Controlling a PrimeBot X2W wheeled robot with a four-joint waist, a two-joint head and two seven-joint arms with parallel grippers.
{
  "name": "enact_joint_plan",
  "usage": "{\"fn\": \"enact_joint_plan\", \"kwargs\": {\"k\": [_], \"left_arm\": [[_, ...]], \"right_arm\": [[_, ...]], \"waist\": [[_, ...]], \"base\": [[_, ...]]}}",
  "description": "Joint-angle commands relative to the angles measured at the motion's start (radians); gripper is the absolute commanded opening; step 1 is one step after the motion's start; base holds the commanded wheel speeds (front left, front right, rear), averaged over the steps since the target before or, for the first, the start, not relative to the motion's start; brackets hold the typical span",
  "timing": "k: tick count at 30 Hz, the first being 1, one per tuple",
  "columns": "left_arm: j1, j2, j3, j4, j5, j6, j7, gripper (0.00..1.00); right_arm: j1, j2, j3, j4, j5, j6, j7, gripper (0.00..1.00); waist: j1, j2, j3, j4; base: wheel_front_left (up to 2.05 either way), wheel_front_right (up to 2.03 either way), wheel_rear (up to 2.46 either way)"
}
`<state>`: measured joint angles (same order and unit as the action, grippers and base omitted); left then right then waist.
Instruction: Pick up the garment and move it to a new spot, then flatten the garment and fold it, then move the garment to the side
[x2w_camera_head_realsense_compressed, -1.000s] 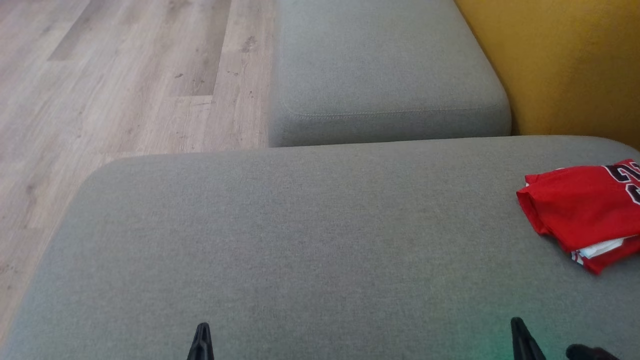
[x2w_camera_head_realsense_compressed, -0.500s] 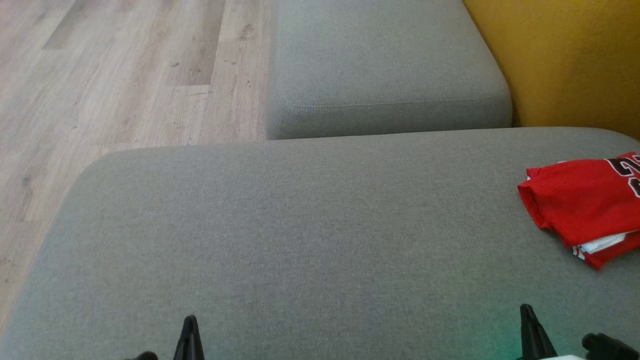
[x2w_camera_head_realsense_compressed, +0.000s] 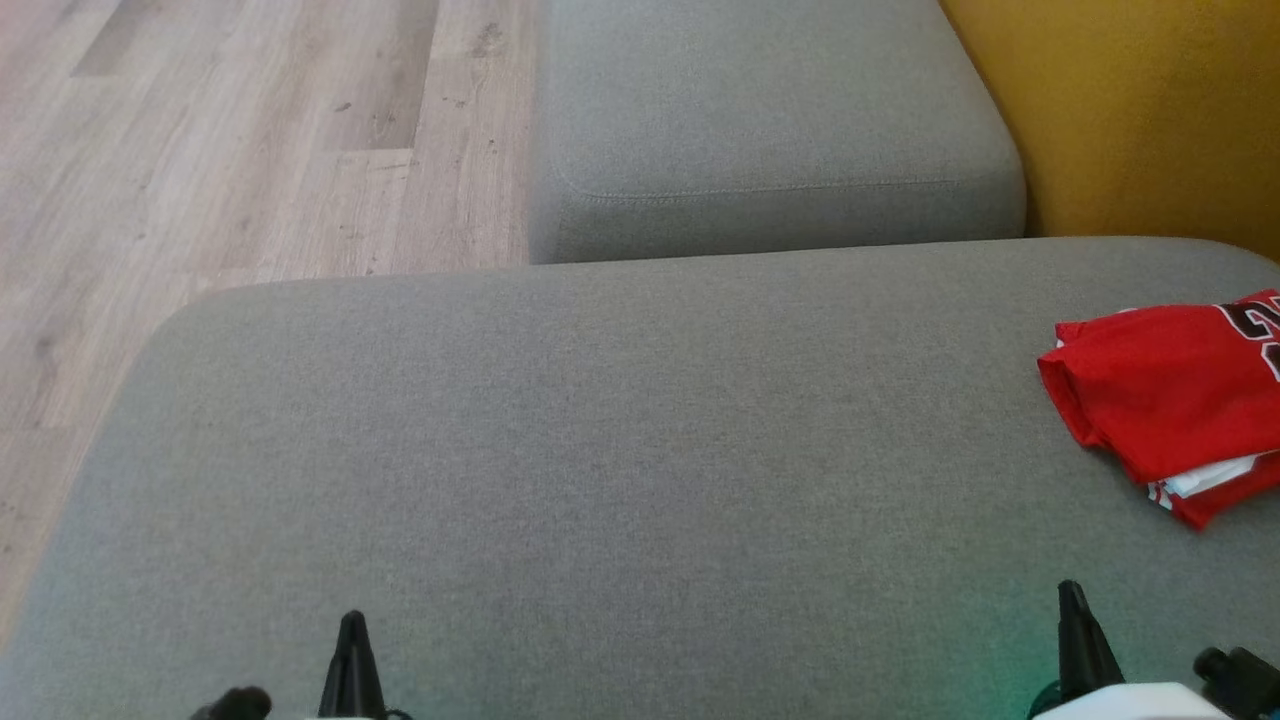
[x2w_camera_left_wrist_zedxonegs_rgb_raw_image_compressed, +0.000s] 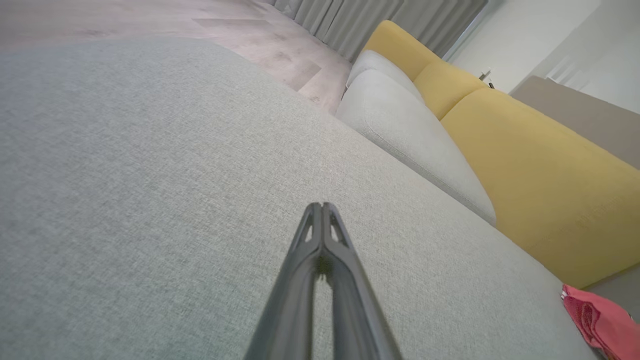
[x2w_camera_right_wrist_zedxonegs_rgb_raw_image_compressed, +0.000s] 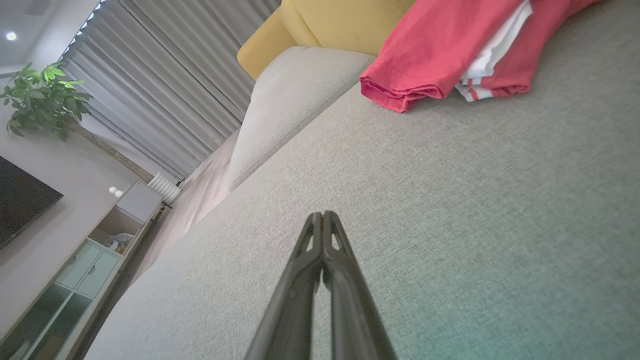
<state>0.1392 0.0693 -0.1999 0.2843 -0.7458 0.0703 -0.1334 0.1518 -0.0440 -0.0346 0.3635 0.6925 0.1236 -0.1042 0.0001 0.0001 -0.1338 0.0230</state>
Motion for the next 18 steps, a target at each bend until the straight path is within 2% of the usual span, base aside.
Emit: {"fn": "enact_joint_plan", "kwargs": {"k": [1, 18], "left_arm": [[-0.06, 0.008, 0.027, -0.032, -0.028, -0.007, 0.005, 0.0], [-0.099, 0.009, 0.079, -0.034, -0.217, -0.049, 0.05, 0.0]], "right_arm": [[-0.067, -0.003, 0.004, -0.04, 0.031, 0.003, 0.005, 0.0], [-0.108, -0.004, -0.014, -0.057, 0.223, 0.004, 0.051, 0.0]], "waist": [[-0.0001, -0.0001, 0.002, 0.0], [-0.0001, -0.0001, 0.032, -0.005]], "base": [[0.0, 0.0, 0.0], [0.0, 0.0, 0.0]]}}
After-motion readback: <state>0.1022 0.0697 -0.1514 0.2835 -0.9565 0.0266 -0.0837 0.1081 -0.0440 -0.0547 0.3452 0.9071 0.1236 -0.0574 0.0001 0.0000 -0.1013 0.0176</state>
